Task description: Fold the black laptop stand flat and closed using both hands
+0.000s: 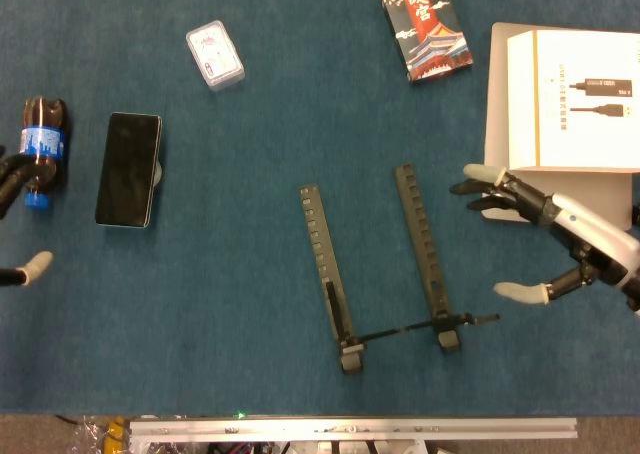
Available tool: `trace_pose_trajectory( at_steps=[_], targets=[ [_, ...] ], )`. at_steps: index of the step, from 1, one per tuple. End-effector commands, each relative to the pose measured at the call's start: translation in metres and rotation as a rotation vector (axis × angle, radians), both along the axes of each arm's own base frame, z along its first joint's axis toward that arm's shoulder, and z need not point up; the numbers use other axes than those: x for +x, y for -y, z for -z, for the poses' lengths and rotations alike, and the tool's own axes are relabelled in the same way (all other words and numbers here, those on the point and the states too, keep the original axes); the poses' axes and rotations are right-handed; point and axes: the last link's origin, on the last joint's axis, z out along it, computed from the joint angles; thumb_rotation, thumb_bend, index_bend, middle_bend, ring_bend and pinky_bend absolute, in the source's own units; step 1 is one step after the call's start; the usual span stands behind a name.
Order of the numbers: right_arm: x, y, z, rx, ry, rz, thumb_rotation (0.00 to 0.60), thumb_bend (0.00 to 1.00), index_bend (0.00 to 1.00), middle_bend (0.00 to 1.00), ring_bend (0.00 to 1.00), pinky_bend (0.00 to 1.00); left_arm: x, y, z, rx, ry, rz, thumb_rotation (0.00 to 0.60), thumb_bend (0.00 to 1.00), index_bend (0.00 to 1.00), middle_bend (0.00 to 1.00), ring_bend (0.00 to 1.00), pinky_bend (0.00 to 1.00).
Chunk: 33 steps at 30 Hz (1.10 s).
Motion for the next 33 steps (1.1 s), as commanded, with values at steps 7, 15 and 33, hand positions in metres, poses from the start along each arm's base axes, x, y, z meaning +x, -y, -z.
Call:
trace_pose_trajectory(
  at_steps=[7,15,33],
  targets=[
    [0.004,0.008,-0.007,-0.054,0.008,0.007,0.6,0.18,0.0,0.13,0.05,0.15,0.018,-0.004,0.015,-0.271,0.272,-0.08,0.6,0.2,0.17,0.16,0.07,0.06],
    [0.006,0.01,-0.011,-0.068,0.005,0.012,0.6,0.18,0.0,0.13,0.05,0.15,0.031,-0.009,0.03,-0.515,0.612,-0.228,0.6,0.2,0.17,0.17,0.07,0.17],
    [-0.004,0.008,-0.008,-0.056,-0.03,0.034,0.6,0.18,0.0,0.13,0.05,0.15,0.046,-0.023,0.077,-0.905,0.957,-0.406,0.596,0.2,0.17,0.17,0.07,0.23]
  ],
)
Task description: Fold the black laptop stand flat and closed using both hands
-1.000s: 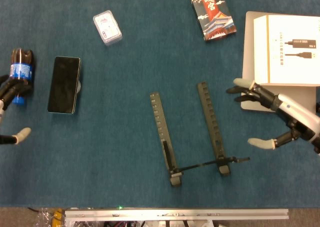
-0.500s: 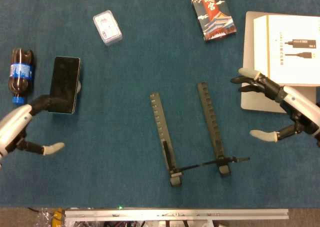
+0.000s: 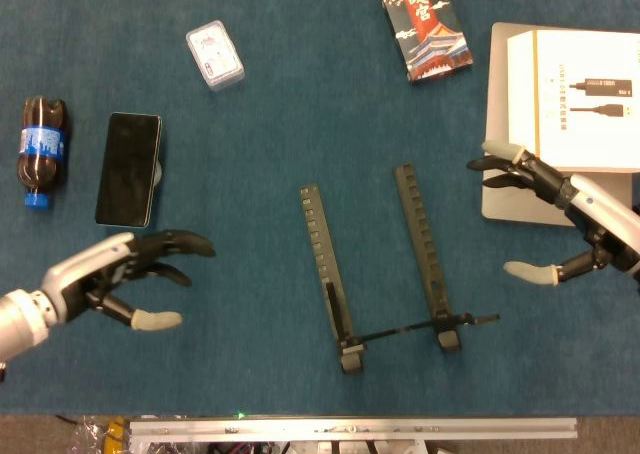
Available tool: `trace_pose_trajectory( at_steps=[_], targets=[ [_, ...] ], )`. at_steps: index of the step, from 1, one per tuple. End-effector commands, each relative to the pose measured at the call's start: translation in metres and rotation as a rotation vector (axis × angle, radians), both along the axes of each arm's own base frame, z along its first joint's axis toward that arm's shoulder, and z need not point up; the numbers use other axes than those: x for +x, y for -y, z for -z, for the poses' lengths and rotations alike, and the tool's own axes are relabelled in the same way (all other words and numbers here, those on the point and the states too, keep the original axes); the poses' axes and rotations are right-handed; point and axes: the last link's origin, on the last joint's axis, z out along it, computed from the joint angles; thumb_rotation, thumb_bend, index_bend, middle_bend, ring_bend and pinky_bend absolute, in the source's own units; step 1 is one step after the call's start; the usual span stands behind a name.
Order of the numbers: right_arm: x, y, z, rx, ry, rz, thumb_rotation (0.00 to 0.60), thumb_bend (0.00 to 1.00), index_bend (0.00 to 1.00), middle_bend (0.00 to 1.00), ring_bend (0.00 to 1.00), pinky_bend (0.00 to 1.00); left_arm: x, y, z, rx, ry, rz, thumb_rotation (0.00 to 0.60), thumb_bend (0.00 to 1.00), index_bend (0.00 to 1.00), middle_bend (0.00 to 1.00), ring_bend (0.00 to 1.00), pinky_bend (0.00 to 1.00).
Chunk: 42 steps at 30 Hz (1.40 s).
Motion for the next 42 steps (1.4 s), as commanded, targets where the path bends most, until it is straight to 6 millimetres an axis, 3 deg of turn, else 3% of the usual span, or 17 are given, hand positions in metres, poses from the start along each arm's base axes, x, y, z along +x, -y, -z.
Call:
trace_pose_trajectory(
  at_steps=[1,23,42],
  targets=[
    [-0.001,0.0,0.001,0.001,-0.003,0.003,0.6,0.18,0.0,0.13,0.05,0.15,0.006,-0.004,0.014,-0.075,0.038,0.01,0.595,0.2,0.17,0.17,0.08,0.23],
    [-0.015,0.007,0.002,-0.005,-0.032,0.043,0.6,0.18,0.0,0.13,0.05,0.15,0.043,-0.04,0.072,-0.226,0.252,-0.182,0.595,0.2,0.17,0.17,0.08,0.27],
    [-0.027,0.015,-0.002,-0.011,-0.038,0.072,0.6,0.18,0.0,0.13,0.05,0.15,0.07,-0.02,0.097,-0.257,0.336,-0.295,0.585,0.2,0.17,0.17,0.08,0.27]
  ],
)
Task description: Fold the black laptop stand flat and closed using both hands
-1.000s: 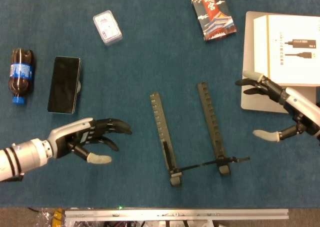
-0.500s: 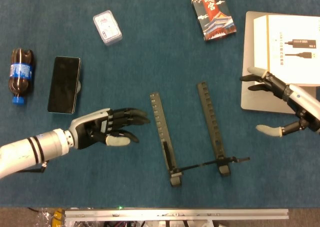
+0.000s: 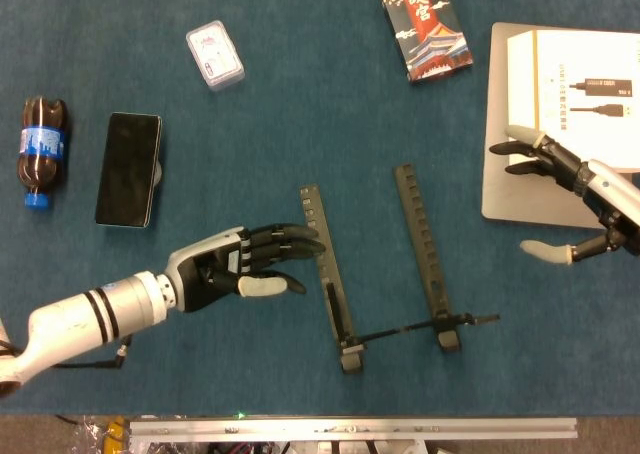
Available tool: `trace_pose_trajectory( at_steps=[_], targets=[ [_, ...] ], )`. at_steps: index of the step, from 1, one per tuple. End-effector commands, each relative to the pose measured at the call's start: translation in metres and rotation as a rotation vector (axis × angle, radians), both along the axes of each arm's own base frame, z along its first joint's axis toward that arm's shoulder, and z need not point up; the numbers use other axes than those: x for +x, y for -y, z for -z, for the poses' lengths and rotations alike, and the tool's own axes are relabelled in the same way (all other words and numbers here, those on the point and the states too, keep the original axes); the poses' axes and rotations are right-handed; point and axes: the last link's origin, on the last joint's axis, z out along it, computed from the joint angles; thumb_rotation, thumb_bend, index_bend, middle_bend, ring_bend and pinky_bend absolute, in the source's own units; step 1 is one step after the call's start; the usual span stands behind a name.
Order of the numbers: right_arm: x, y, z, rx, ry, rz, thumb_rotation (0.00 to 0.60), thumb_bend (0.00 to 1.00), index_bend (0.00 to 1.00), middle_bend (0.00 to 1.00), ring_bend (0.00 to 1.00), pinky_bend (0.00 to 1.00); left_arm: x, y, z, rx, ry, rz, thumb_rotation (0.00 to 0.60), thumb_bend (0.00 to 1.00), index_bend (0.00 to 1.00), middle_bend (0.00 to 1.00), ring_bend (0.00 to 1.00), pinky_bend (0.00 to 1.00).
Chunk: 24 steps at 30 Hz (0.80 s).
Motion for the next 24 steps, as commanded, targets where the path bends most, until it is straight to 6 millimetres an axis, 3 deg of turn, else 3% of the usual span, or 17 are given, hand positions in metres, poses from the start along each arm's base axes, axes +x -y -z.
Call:
trace_pose_trajectory(
  at_steps=[1,9,24],
  targets=[
    [-0.002,0.001,-0.001,-0.004,-0.001,0.005,0.6,0.18,0.0,0.13,0.05,0.15,0.005,0.003,0.007,-0.01,0.013,-0.017,0.584,0.2,0.17,0.17,0.08,0.27],
    [-0.008,0.002,-0.003,-0.015,-0.005,0.021,0.6,0.18,0.0,0.13,0.05,0.15,0.011,0.011,0.023,-0.009,0.008,-0.013,0.582,0.2,0.17,0.17,0.08,0.27],
    [-0.013,0.005,-0.004,-0.016,-0.002,0.044,0.6,0.18,0.0,0.13,0.05,0.15,0.009,0.026,0.034,-0.029,0.012,-0.067,0.582,0.2,0.17,0.17,0.07,0.28]
  ],
)
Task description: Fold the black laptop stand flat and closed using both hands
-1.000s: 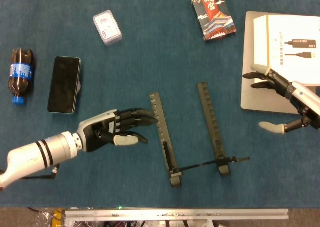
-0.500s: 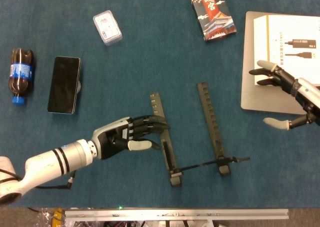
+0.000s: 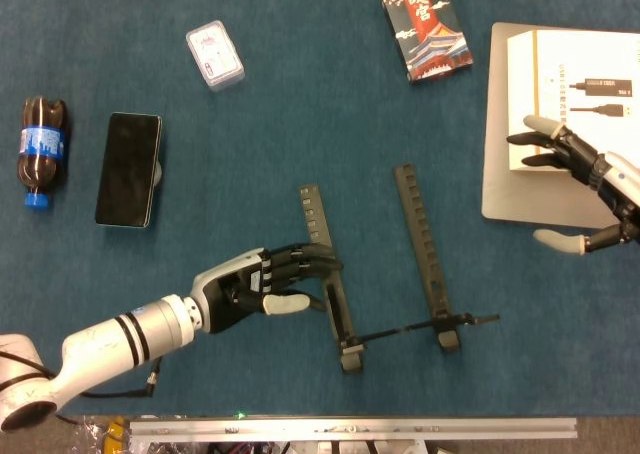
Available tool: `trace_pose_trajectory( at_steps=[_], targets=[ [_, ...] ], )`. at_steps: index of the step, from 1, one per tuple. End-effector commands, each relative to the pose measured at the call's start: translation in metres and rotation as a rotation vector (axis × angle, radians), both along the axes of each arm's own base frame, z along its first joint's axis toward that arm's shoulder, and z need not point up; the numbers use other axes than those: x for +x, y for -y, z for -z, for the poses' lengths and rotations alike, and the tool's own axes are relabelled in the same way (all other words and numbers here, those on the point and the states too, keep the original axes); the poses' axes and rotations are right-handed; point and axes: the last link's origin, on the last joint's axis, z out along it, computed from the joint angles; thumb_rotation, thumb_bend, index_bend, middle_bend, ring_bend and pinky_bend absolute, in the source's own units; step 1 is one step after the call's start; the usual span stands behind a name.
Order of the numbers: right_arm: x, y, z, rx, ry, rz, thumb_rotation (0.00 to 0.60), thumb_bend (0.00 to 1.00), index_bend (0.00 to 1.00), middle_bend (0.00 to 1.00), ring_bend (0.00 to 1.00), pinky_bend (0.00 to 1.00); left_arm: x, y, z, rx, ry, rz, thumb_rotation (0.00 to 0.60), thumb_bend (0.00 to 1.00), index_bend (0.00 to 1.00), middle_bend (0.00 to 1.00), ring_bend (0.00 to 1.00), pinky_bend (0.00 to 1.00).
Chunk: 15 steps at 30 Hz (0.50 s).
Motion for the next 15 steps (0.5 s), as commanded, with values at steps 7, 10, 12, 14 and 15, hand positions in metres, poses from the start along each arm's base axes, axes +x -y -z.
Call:
trace_pose_trajectory(
  at_steps=[7,10,12,14,15],
  targets=[
    [-0.0008,0.0001,-0.002,-0.009,0.002,-0.002,0.6,0.18,0.0,0.13,0.05,0.15,0.0066,-0.0002,0.0041,-0.017,0.011,-0.006,0.577,0.2,0.17,0.17,0.07,0.28],
    [-0.0014,0.0001,-0.0026,-0.01,0.002,0.0,0.6,0.18,0.0,0.13,0.05,0.15,0.0088,-0.0003,0.0044,-0.019,0.013,-0.006,0.577,0.2,0.17,0.17,0.07,0.28],
    [-0.0019,0.0,-0.0029,-0.011,0.003,0.001,0.6,0.18,0.0,0.13,0.05,0.15,0.01,0.0,0.0052,-0.024,0.012,-0.01,0.579,0.2,0.17,0.17,0.07,0.28],
    [-0.0023,-0.0002,-0.0029,-0.011,0.004,0.002,0.6,0.18,0.0,0.13,0.05,0.15,0.0105,-0.0006,0.0062,-0.026,0.008,-0.012,0.582,0.2,0.17,0.17,0.07,0.28],
    [-0.0026,-0.0003,-0.003,-0.011,0.005,0.002,0.6,0.18,0.0,0.13,0.05,0.15,0.011,-0.0007,0.0066,-0.027,0.006,-0.014,0.583,0.2,0.17,0.17,0.07,0.28]
  ],
)
